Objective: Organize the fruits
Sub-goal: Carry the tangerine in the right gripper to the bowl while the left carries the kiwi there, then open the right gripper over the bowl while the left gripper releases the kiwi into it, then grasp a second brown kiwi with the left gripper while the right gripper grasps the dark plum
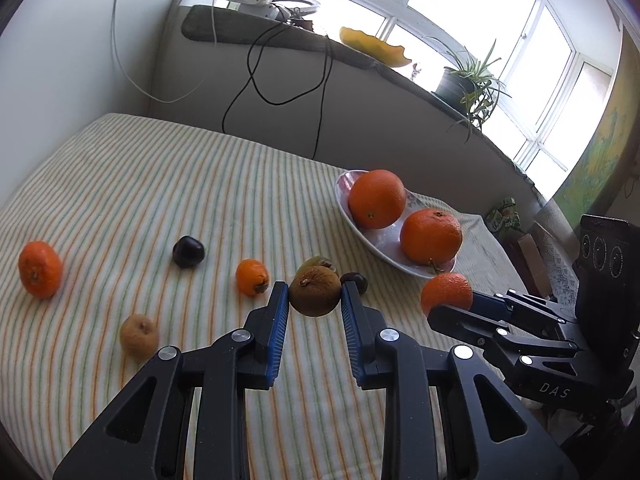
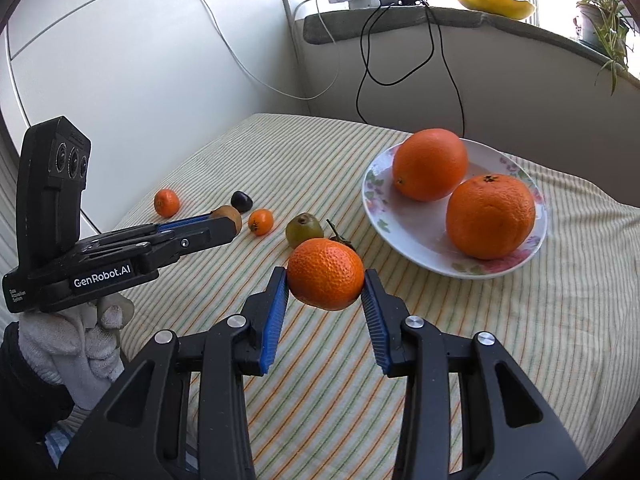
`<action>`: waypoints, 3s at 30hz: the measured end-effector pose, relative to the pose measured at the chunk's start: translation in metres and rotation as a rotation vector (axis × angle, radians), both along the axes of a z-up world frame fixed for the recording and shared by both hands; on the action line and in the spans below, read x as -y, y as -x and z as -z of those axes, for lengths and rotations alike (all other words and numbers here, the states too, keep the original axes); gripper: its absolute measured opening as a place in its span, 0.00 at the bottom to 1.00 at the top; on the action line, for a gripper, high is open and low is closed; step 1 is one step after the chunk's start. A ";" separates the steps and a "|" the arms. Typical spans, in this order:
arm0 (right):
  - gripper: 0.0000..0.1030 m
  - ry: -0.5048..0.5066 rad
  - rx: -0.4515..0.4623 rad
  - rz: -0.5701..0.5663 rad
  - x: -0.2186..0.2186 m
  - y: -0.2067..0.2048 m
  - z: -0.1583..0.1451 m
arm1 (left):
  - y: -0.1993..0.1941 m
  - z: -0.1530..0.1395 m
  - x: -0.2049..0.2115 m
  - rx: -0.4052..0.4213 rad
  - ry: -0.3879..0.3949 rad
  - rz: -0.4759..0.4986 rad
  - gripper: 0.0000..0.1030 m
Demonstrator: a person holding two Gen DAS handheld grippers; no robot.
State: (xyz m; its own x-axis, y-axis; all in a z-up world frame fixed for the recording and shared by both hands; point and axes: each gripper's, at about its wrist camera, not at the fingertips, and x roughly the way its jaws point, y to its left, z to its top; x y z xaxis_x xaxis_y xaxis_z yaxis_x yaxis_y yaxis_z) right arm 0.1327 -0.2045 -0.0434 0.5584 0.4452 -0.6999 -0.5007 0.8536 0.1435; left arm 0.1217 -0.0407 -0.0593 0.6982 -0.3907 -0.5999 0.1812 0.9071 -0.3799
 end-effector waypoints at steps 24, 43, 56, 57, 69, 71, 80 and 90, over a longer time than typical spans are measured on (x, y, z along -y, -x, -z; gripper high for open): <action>0.38 0.030 0.007 0.068 0.012 -0.044 0.007 | -0.076 -0.004 0.046 -0.011 0.008 0.110 0.24; 0.38 0.042 0.007 0.061 0.008 -0.059 0.011 | -0.093 0.002 0.048 -0.044 0.024 0.121 0.24; 0.61 0.048 0.033 0.079 0.010 -0.058 0.009 | -0.095 -0.005 0.048 -0.022 0.033 0.125 0.48; 0.62 0.055 0.046 0.079 0.010 -0.056 0.008 | -0.094 -0.006 0.047 -0.020 0.033 0.119 0.48; 0.63 0.031 0.053 0.094 0.018 -0.047 -0.002 | -0.082 -0.019 0.037 0.011 0.033 0.089 0.49; 0.63 0.027 0.052 0.095 0.020 -0.045 -0.004 | -0.079 -0.021 0.036 0.014 0.029 0.086 0.49; 0.63 0.002 0.048 0.071 0.018 -0.032 -0.011 | -0.058 -0.032 0.020 0.043 0.018 0.058 0.49; 0.63 -0.015 0.025 0.011 0.005 -0.021 -0.006 | -0.026 -0.036 -0.025 0.056 0.003 -0.022 0.49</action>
